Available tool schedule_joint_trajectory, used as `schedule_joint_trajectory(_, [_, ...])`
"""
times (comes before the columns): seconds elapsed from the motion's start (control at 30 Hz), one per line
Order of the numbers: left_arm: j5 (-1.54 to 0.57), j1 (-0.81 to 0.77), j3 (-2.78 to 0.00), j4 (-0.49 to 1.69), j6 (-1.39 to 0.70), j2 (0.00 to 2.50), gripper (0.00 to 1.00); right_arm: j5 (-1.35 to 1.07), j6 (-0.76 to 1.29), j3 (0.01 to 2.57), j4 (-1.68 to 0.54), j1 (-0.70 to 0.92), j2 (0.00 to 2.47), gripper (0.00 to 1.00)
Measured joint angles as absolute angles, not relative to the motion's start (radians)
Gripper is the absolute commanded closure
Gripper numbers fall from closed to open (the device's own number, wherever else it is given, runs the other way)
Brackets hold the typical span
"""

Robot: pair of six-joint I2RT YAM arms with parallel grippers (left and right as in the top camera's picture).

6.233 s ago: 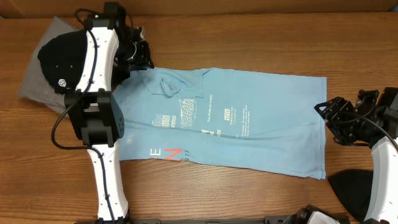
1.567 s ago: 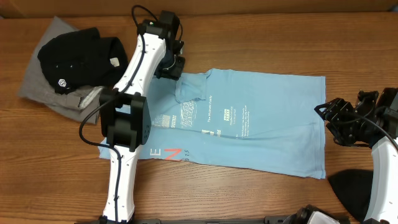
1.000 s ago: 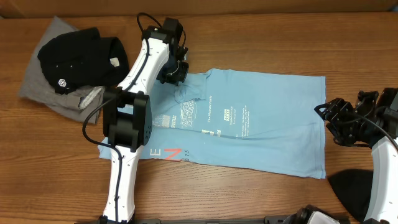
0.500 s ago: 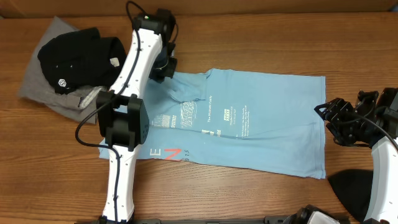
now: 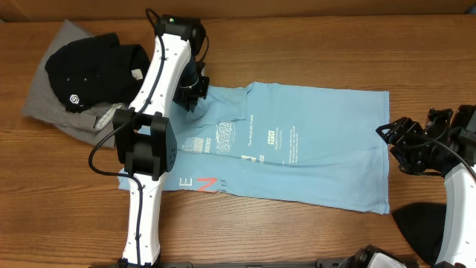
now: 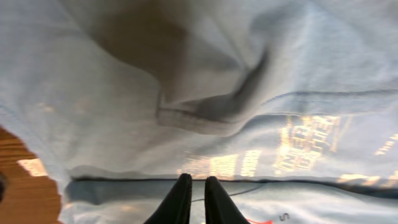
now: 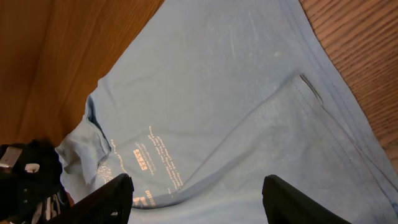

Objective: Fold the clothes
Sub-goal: 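Move the left gripper back up to the shirt's upper-left collar area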

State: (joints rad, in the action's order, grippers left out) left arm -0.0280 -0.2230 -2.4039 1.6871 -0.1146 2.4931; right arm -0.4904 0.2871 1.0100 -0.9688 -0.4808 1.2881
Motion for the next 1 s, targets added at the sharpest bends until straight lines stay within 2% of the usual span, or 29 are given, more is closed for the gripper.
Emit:
schedule_joint_trajectory(0.1, [-0.051,-0.227,-2.404,1.687,-0.121,2.493,0.91,-0.490,0.287,1.010,-0.969,-0.481,1.288,0.30])
schedule_joint_trajectory(0.2, [-0.056,-0.229,-2.404,1.687,-0.125,2.493,0.75,-0.490,0.287,1.010,-0.969,-0.481,1.288,0.30])
schedule_joint_trajectory(0.23, [-0.049,-0.231,-2.404,1.687,-0.123,2.493,0.73,-0.490,0.287,1.010,-0.968,-0.481,1.288,0.30])
schedule_joint_trajectory(0.3, [-0.022,-0.231,-2.404,1.687,-0.129,2.493,0.74,-0.490,0.287,1.010,-0.968,-0.481,1.288,0.30])
schedule_joint_trajectory(0.43, [-0.005,-0.221,-2.404,1.687,-0.125,2.493,0.82,-0.490,0.287,1.010,-0.969,-0.481,1.288,0.30])
schedule_joint_trajectory(0.5, [-0.016,-0.209,-2.402,1.687,-0.120,2.491,0.82,-0.490,0.287,1.010,-0.970,-0.481,1.288,0.30])
schedule_joint_trajectory(0.6, [-0.022,-0.192,-2.356,1.686,-0.113,2.451,0.76,-0.490,0.281,1.010,-0.978,-0.481,1.288,0.30])
schedule_joint_trajectory(0.77, [-0.015,-0.174,-2.213,1.678,-0.099,2.305,0.59,-0.490,0.274,1.010,-0.979,-0.481,1.288,0.30])
schedule_joint_trajectory(0.87, [-0.015,-0.170,-2.135,1.584,-0.098,2.251,0.55,-0.490,0.273,1.010,-0.979,-0.481,1.288,0.30])
schedule_joint_trajectory(1.0, [-0.019,-0.170,-1.997,1.377,-0.099,2.246,0.55,-0.490,0.272,1.010,-0.979,-0.481,1.288,0.30])
